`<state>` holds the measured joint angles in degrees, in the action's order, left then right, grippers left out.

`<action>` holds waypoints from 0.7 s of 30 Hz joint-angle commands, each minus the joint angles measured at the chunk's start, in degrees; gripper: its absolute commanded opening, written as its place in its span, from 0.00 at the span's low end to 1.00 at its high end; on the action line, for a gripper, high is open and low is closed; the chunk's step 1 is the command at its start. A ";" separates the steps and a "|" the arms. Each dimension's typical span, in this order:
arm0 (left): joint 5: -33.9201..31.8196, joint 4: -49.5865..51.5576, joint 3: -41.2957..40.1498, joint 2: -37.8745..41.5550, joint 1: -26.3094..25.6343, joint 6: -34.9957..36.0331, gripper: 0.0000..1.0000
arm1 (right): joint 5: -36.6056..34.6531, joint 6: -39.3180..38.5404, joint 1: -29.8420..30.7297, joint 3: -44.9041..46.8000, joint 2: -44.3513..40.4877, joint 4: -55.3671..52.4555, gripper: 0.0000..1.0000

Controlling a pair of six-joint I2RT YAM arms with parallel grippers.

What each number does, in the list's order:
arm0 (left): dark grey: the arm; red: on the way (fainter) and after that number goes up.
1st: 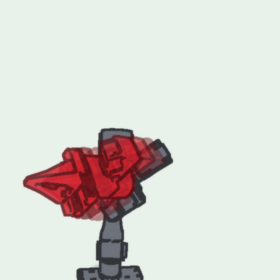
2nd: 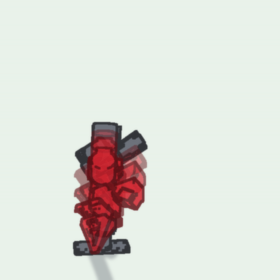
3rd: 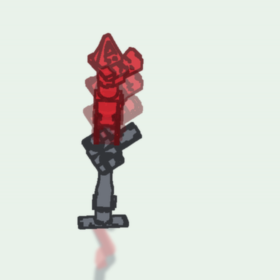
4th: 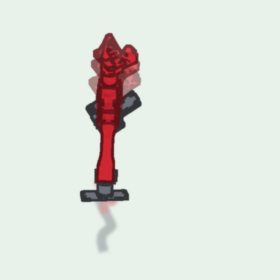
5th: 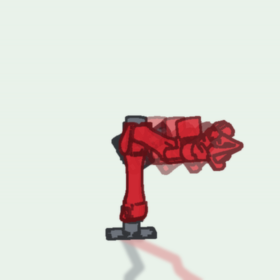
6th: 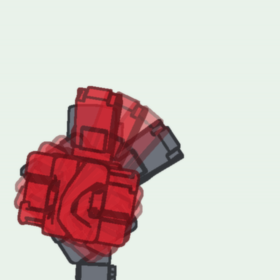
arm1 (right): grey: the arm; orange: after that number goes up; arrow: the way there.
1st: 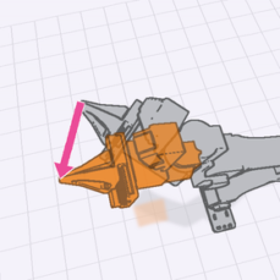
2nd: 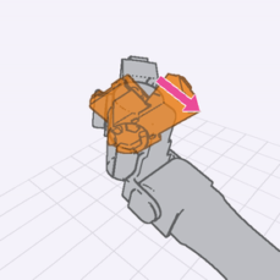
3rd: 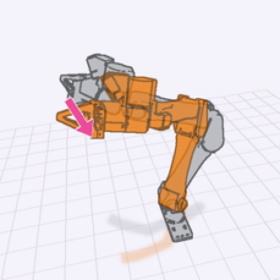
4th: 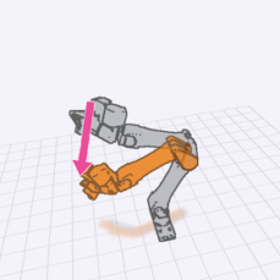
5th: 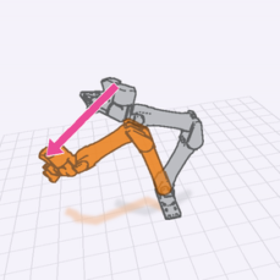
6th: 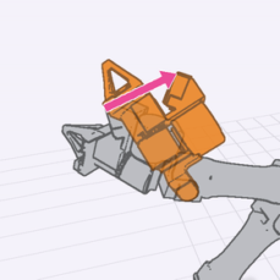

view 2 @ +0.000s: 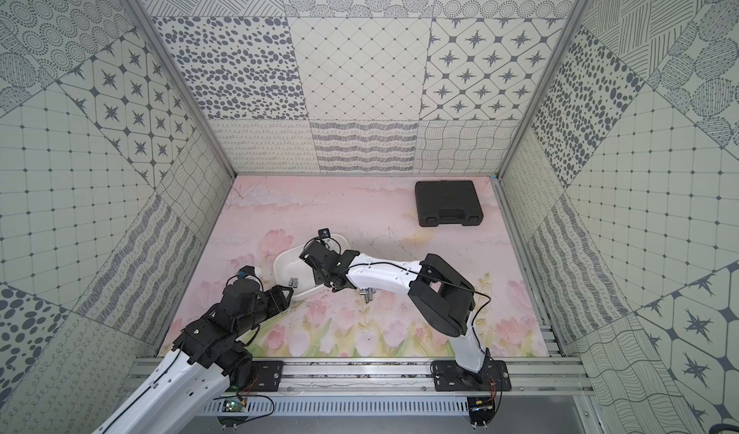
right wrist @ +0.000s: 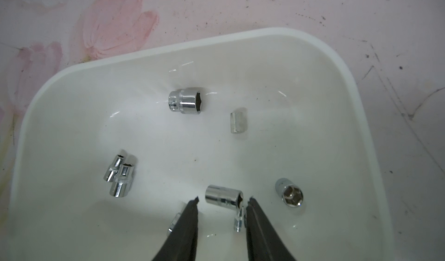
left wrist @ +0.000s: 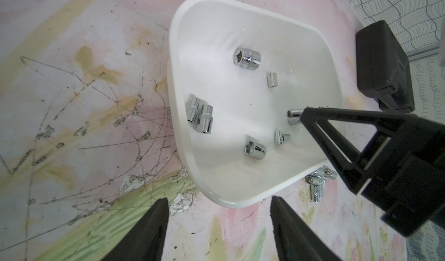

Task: Put the socket on the desktop into the storage box
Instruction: Pick up the socket head from the center of the board.

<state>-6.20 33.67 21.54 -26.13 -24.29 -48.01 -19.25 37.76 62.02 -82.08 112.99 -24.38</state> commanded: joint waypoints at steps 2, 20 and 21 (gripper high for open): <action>0.00 -1.54 -0.26 0.12 -0.18 0.08 0.72 | 0.17 -1.37 0.03 -1.74 -2.23 -0.31 0.46; -0.07 -1.46 -0.32 0.28 -0.15 -0.05 0.72 | -11.97 8.70 0.54 38.35 -43.52 -0.72 0.51; -0.05 -1.56 -0.31 0.14 -0.15 -0.02 0.72 | -12.25 9.69 0.42 39.97 -44.41 -0.77 0.51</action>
<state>-6.20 33.67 21.54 -26.09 -24.29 -48.03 -28.27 43.03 62.28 -46.22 70.76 -25.17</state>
